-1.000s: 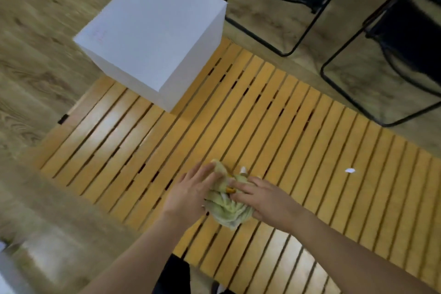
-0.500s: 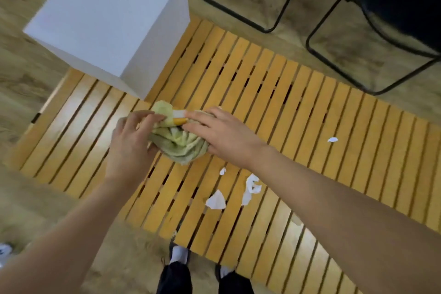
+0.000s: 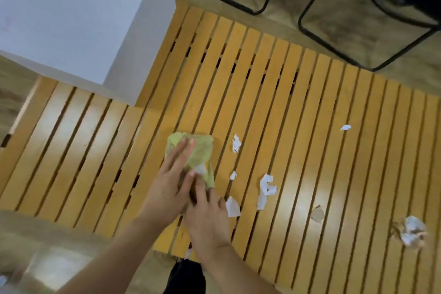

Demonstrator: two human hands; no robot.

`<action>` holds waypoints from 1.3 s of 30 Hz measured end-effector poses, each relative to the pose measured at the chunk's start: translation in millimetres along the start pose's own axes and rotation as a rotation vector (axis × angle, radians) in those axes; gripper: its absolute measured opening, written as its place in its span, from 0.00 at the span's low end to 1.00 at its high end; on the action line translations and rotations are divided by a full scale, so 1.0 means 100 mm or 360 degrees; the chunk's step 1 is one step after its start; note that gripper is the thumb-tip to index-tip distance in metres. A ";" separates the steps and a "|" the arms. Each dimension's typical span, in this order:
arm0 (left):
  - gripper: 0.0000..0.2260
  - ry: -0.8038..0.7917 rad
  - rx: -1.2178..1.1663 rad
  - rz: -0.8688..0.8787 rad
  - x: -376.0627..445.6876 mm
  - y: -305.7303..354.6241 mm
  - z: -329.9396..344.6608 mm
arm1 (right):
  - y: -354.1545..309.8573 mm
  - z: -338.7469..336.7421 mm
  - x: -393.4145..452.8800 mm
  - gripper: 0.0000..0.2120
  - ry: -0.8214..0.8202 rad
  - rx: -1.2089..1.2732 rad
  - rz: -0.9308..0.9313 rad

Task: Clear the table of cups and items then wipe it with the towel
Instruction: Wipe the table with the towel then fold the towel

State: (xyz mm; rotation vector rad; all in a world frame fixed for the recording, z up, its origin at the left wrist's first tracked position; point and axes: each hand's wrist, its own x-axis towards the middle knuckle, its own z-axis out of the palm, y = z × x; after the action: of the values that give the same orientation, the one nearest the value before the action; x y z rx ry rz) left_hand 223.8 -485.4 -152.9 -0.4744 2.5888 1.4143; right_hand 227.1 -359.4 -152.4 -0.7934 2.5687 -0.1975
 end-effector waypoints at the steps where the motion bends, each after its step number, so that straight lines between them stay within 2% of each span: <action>1: 0.26 -0.0010 0.0009 -0.0002 0.05 0.02 0.02 | 0.05 -0.02 0.01 0.45 0.0000 0.0004 0.0022; 9: 0.30 -0.0262 0.0257 0.0183 0.38 0.37 0.37 | 0.65 -0.12 -0.12 0.25 0.0079 0.0095 0.0252; 13: 0.32 -0.0479 0.0289 0.0349 0.47 0.76 0.96 | 1.19 -0.07 -0.39 0.22 0.0198 0.0126 0.0404; 16: 0.31 -0.0490 0.0312 0.0397 0.46 1.09 1.47 | 1.74 -0.09 -0.65 0.16 0.0293 0.0151 0.0509; 20: 0.30 -0.0584 0.0260 0.0510 0.42 1.62 2.24 | 2.51 -0.14 -1.12 0.22 0.0278 0.0162 0.0648; 26: 0.30 -0.0700 0.0198 0.0539 0.28 2.40 3.35 | 3.59 -0.27 -1.83 0.26 0.0182 0.0143 0.0852; 34: 0.30 -0.1052 0.0285 0.0699 0.11 3.27 4.56 | 4.60 -0.23 -2.67 0.24 0.0201 0.0154 0.1244; 36: 0.28 -0.1026 0.0428 0.0747 0.04 3.42 4.77 | 4.75 -0.20 -2.78 0.27 0.0218 0.0156 0.1297; 39: 0.23 -0.0754 0.0729 0.0687 -0.06 3.53 4.91 | 4.87 -0.19 -2.82 0.34 0.0211 0.0138 0.1230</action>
State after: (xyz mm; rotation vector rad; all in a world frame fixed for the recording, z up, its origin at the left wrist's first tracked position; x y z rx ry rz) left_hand 99.2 106.4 -139.0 0.4497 2.5593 0.8237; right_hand 181.9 201.5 -157.4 0.2785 2.7569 -0.1147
